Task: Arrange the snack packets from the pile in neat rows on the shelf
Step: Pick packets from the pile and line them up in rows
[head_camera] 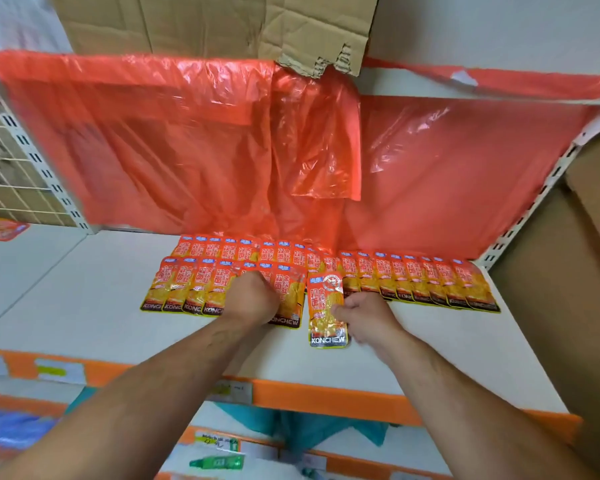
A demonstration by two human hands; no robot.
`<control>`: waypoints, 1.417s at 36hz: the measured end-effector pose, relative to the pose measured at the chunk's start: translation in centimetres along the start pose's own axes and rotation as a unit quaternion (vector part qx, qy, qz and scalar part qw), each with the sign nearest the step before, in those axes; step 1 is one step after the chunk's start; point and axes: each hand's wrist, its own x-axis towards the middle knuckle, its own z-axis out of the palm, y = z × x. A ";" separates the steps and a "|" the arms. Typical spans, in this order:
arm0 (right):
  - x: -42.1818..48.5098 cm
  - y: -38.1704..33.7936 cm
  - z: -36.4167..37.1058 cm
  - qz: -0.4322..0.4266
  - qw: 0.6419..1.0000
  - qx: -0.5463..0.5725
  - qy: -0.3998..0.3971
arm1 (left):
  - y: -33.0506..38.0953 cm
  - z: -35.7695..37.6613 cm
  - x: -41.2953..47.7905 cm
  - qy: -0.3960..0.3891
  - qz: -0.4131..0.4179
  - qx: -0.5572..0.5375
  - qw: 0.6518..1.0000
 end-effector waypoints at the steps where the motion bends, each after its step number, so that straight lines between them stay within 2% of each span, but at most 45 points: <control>1: 0.0 0.1 0.0 0.001 1.000 -0.002 -0.007 | 0.1 0.0 -0.2 0.003 -0.008 0.004 1.000; 8: 1.1 0.6 -0.2 0.011 0.999 0.007 -0.033 | 1.0 -0.1 -0.1 0.008 -0.050 0.021 0.998; 23: 0.9 0.6 -0.5 0.027 0.998 0.035 -0.044 | -0.3 0.3 -0.4 0.049 -0.028 0.060 0.997; 30: 1.4 -1.1 0.3 0.045 0.997 0.049 -0.036 | -1.6 -0.5 -1.2 0.104 0.097 0.094 0.985; 35: 2.1 -3.0 2.0 0.060 0.997 0.047 -0.010 | -3.3 -1.2 -0.5 0.136 0.228 0.158 0.951; 38: 2.6 -3.5 3.0 0.054 0.998 0.015 0.020 | -4.1 -1.6 0.0 0.138 0.261 0.188 0.937; 44: 2.6 -4.0 4.2 0.022 0.970 -0.216 0.108 | -5.2 -1.7 0.7 0.131 0.282 0.184 0.933; 51: 2.4 -4.6 5.2 0.038 0.947 -0.284 0.148 | -5.5 -2.3 1.1 0.091 0.289 0.188 0.934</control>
